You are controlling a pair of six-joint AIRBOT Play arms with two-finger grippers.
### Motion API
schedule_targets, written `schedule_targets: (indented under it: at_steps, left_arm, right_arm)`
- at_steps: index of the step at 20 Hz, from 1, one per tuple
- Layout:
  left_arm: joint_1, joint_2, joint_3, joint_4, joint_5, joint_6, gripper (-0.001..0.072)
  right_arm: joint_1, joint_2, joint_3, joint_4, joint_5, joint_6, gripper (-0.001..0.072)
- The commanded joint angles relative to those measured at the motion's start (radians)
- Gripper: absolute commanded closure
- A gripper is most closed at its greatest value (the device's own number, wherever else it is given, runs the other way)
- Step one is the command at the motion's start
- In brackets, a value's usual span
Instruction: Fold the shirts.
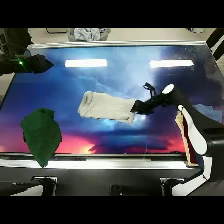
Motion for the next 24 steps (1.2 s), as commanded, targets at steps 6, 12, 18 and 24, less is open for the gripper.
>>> schedule_targets:
  at_steps: [6,12,18,24]
  left_arm:
    - [0.001,0.0,0.0,0.002,0.0,-0.003,0.0673]
    - [0.001,-0.013,0.0,0.002,0.0,0.001,0.0673]
    - [0.001,-0.036,0.0,0.002,0.001,0.001,0.0672]
    - [0.001,-0.037,0.0,0.001,0.008,0.001,0.0672]
  right_arm:
    - [-0.089,0.055,0.101,0.19,0.081,-0.241,0.067]
    - [-0.427,0.267,0.33,0.066,0.267,-0.088,0.0671]
    - [-0.758,0.365,0.462,0.057,0.363,-0.017,0.067]
    - [-0.975,0.37,0.531,0.071,0.444,0.031,0.067]
